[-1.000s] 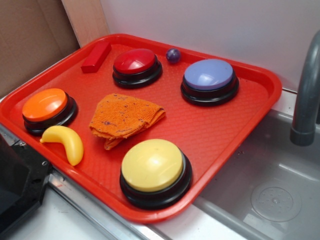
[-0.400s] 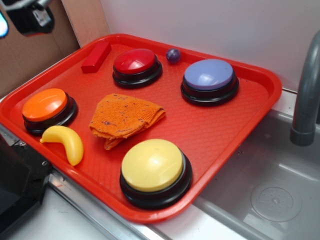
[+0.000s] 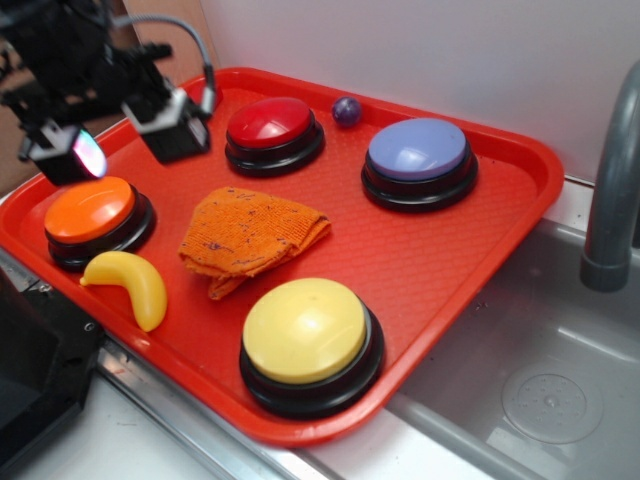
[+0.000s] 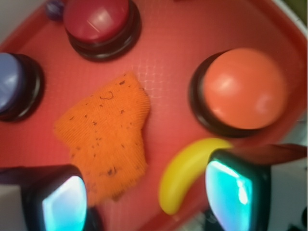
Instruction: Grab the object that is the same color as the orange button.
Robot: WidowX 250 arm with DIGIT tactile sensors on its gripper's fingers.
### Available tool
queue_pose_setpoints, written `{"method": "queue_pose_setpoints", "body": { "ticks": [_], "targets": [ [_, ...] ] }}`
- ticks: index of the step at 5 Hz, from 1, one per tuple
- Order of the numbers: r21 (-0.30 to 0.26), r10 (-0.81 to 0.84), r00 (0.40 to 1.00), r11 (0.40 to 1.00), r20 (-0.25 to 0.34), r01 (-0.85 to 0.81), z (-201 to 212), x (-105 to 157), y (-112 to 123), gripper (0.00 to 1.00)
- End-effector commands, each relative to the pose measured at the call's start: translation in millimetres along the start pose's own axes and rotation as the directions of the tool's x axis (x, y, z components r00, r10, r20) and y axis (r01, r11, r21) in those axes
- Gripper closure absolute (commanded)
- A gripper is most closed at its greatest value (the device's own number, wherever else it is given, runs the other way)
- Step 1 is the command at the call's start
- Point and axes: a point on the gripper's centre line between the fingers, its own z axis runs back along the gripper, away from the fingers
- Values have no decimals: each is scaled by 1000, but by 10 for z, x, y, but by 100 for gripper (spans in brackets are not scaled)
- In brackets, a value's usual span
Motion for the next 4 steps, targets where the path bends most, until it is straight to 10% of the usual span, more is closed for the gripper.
{"method": "queue_pose_setpoints", "body": {
  "ticks": [1,3,4],
  "targets": [
    [32,43,995,998,89,-46,-436,-10,-114,0],
    [-16,119,991,993,63,-118,-745,110,-151,0],
    [-22,124,990,992,67,-123,-773,144,-149,100]
  ]
}}
